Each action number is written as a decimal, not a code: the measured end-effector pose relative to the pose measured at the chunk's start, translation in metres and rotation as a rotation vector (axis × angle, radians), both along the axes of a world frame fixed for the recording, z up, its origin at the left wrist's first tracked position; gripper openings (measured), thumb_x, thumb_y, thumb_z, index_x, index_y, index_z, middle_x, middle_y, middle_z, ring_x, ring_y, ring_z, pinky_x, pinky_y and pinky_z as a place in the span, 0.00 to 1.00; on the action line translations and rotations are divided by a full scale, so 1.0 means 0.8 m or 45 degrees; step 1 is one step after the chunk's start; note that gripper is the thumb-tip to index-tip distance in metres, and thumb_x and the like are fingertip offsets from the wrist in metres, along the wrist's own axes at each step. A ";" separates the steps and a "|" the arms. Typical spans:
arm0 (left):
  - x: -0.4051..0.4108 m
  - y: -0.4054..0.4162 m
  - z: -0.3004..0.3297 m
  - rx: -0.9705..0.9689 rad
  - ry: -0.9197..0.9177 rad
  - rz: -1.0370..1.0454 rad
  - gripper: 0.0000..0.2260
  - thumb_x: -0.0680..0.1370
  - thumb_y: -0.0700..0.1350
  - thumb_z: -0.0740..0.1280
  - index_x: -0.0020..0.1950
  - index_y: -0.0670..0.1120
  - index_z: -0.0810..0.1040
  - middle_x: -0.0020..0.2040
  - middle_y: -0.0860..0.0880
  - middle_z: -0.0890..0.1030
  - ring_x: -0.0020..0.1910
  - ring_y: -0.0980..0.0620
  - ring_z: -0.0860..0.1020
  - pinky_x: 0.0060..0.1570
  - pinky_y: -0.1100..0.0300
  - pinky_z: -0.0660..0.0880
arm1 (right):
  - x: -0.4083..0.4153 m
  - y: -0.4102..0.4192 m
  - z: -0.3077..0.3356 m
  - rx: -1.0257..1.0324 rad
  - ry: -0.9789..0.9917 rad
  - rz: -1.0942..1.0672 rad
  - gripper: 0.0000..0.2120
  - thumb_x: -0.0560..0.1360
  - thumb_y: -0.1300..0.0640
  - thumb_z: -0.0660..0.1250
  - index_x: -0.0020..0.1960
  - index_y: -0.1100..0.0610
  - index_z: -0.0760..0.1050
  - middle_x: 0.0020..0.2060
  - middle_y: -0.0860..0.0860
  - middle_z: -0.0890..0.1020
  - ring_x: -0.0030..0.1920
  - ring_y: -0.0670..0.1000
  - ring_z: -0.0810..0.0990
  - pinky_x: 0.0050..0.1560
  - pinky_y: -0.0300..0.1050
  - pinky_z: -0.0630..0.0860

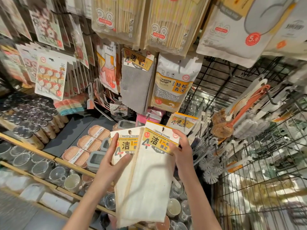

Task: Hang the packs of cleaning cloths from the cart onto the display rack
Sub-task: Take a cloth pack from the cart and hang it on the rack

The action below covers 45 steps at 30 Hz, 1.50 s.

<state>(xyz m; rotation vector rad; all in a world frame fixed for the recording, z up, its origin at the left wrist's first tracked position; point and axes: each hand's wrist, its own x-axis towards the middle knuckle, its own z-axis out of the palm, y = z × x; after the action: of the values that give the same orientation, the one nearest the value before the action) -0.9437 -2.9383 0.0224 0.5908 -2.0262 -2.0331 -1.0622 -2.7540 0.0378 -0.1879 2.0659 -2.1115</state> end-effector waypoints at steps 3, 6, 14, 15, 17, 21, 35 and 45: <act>-0.002 -0.003 -0.007 -0.018 -0.019 0.010 0.35 0.75 0.41 0.70 0.67 0.75 0.60 0.70 0.65 0.68 0.67 0.72 0.65 0.64 0.57 0.70 | -0.023 0.023 -0.013 -0.054 -0.045 -0.153 0.23 0.77 0.71 0.59 0.55 0.43 0.75 0.57 0.51 0.77 0.48 0.46 0.79 0.38 0.33 0.75; -0.005 -0.005 -0.011 -0.053 -0.042 0.007 0.37 0.76 0.37 0.69 0.67 0.75 0.59 0.73 0.61 0.67 0.70 0.65 0.65 0.68 0.50 0.67 | -0.049 0.038 -0.027 -0.074 -0.117 -0.274 0.23 0.77 0.71 0.61 0.52 0.42 0.76 0.62 0.53 0.75 0.52 0.49 0.78 0.42 0.35 0.77; -0.010 -0.016 -0.017 -0.036 -0.048 0.060 0.37 0.76 0.36 0.69 0.70 0.71 0.58 0.72 0.61 0.66 0.66 0.66 0.69 0.60 0.64 0.71 | -0.099 0.060 -0.057 -0.002 -0.163 -0.395 0.19 0.76 0.71 0.61 0.48 0.47 0.79 0.63 0.54 0.76 0.60 0.55 0.77 0.48 0.42 0.76; -0.010 -0.018 -0.018 -0.037 -0.055 0.065 0.37 0.75 0.36 0.69 0.70 0.71 0.58 0.73 0.61 0.65 0.69 0.62 0.66 0.65 0.56 0.68 | -0.104 0.060 -0.059 0.007 -0.173 -0.397 0.18 0.76 0.71 0.61 0.49 0.49 0.78 0.63 0.55 0.76 0.60 0.55 0.77 0.46 0.41 0.76; -0.008 -0.022 -0.020 -0.030 -0.070 0.065 0.37 0.75 0.37 0.70 0.70 0.72 0.59 0.70 0.67 0.66 0.71 0.61 0.63 0.68 0.49 0.65 | -0.111 0.060 -0.064 0.007 -0.189 -0.393 0.18 0.77 0.72 0.59 0.50 0.51 0.78 0.63 0.55 0.75 0.58 0.54 0.77 0.45 0.39 0.76; -0.004 -0.028 -0.023 -0.014 -0.092 0.083 0.37 0.75 0.37 0.69 0.69 0.73 0.59 0.64 0.69 0.67 0.63 0.68 0.69 0.56 0.58 0.71 | -0.120 0.059 -0.072 0.029 -0.185 -0.424 0.16 0.76 0.74 0.59 0.54 0.56 0.76 0.63 0.55 0.73 0.57 0.52 0.74 0.41 0.35 0.76; -0.008 -0.025 -0.017 0.094 -0.089 0.147 0.36 0.75 0.32 0.67 0.71 0.65 0.60 0.59 0.67 0.69 0.43 0.83 0.71 0.36 0.81 0.68 | -0.181 0.050 -0.097 0.477 -0.005 -0.365 0.21 0.72 0.73 0.58 0.60 0.56 0.73 0.62 0.56 0.71 0.57 0.54 0.73 0.40 0.35 0.71; -0.004 -0.029 -0.014 0.119 -0.068 0.144 0.36 0.76 0.35 0.68 0.68 0.72 0.61 0.59 0.69 0.70 0.54 0.64 0.74 0.45 0.67 0.70 | -0.205 0.055 -0.093 0.532 -0.085 -0.245 0.22 0.74 0.69 0.62 0.67 0.56 0.69 0.64 0.57 0.69 0.58 0.56 0.72 0.40 0.39 0.71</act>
<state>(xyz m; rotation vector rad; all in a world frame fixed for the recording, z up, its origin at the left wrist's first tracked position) -0.9470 -2.9618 0.0111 0.7671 -1.8878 -2.0747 -1.2265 -2.7099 -0.0369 0.1424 2.5072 -1.6932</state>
